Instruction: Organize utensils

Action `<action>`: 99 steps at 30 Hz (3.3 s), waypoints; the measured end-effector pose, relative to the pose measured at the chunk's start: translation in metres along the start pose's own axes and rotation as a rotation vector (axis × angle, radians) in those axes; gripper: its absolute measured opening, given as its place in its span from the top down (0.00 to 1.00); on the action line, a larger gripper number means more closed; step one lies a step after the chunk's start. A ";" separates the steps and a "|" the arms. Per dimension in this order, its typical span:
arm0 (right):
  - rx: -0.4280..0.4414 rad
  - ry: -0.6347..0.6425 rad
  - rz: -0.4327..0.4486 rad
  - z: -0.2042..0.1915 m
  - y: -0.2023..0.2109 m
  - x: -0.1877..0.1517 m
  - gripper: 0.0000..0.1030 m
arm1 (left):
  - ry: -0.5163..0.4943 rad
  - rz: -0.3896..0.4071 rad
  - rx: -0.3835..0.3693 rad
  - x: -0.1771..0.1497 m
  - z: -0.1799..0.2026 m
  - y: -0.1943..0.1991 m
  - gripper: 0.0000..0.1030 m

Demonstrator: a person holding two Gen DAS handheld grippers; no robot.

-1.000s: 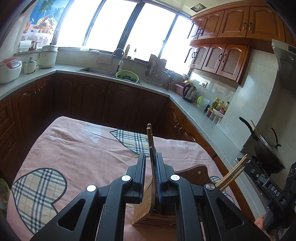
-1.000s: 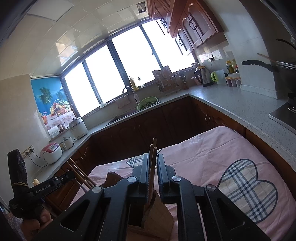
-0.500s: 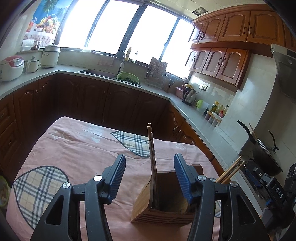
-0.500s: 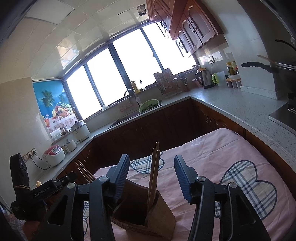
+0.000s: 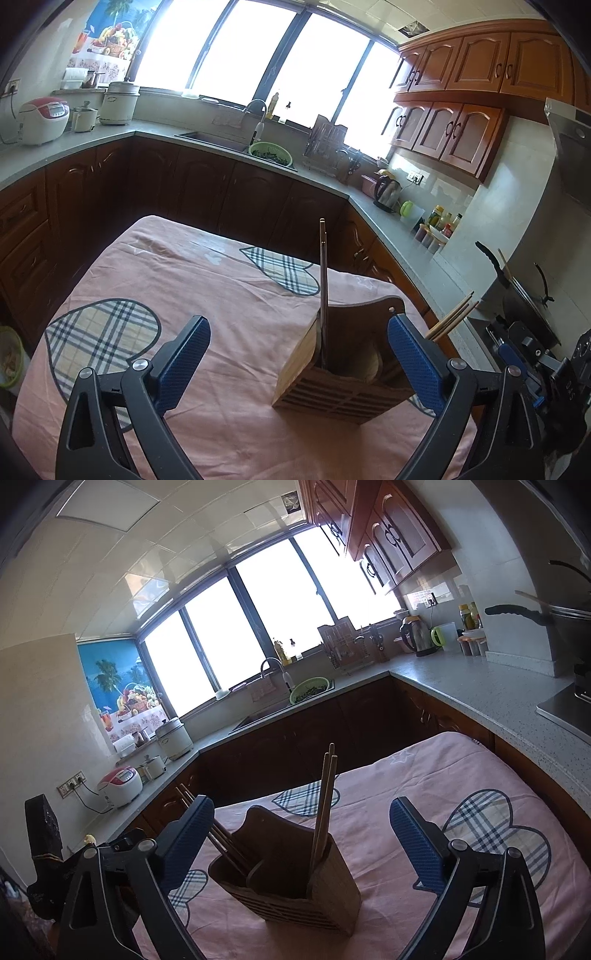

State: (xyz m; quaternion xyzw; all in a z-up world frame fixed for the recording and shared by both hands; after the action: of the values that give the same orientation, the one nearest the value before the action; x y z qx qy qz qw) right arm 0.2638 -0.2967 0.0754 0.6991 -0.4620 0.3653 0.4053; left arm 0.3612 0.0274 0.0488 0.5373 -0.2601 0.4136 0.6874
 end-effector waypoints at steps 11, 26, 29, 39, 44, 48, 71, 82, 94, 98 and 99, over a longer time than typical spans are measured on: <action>0.025 -0.009 -0.013 -0.016 0.033 -0.029 0.02 | -0.036 -0.015 0.054 -0.035 -0.016 0.050 0.04; 0.044 0.005 -0.010 -0.038 0.092 -0.074 0.02 | -0.088 -0.020 0.123 -0.082 -0.031 0.131 0.04; 0.042 0.032 -0.015 -0.046 0.101 -0.082 0.02 | -0.094 -0.017 0.122 -0.092 -0.034 0.143 0.04; -0.010 0.184 -0.010 -0.073 0.131 -0.105 0.01 | -0.174 0.048 0.177 -0.126 -0.031 0.183 0.04; -0.039 0.289 -0.011 -0.090 0.143 -0.116 0.01 | -0.238 0.102 0.198 -0.136 -0.023 0.206 0.03; -0.032 0.404 0.000 -0.114 0.157 -0.111 0.00 | -0.280 0.187 0.201 -0.134 -0.016 0.238 0.01; -0.060 0.350 -0.063 -0.098 0.144 -0.167 0.00 | -0.330 0.124 0.299 -0.182 -0.014 0.225 0.01; -0.071 0.341 -0.062 -0.091 0.150 -0.169 0.00 | -0.309 0.121 0.312 -0.187 -0.022 0.220 0.01; -0.049 0.347 -0.005 -0.088 0.165 -0.173 0.00 | -0.279 0.203 0.284 -0.199 -0.031 0.236 0.01; -0.037 0.367 0.028 -0.091 0.172 -0.177 0.00 | -0.273 0.237 0.278 -0.206 -0.035 0.240 0.01; -0.036 0.372 0.034 -0.092 0.173 -0.178 0.00 | -0.272 0.239 0.277 -0.207 -0.036 0.241 0.01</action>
State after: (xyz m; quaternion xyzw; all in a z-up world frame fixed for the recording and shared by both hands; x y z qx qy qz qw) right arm 0.0339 -0.1935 -0.0055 0.6042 -0.3976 0.4866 0.4899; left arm 0.0459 0.0209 -0.0009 0.6429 -0.3528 0.4477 0.5116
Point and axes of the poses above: each gripper's, at about its wrist camera, not at the fingertips, and y roughly against the way its jaws point, z to its right, x to its top, the point moved 1 cm from there along -y, roughly the way its jaws point, and after that the axes turned 12 degrees about x, right-handed, at the moved point
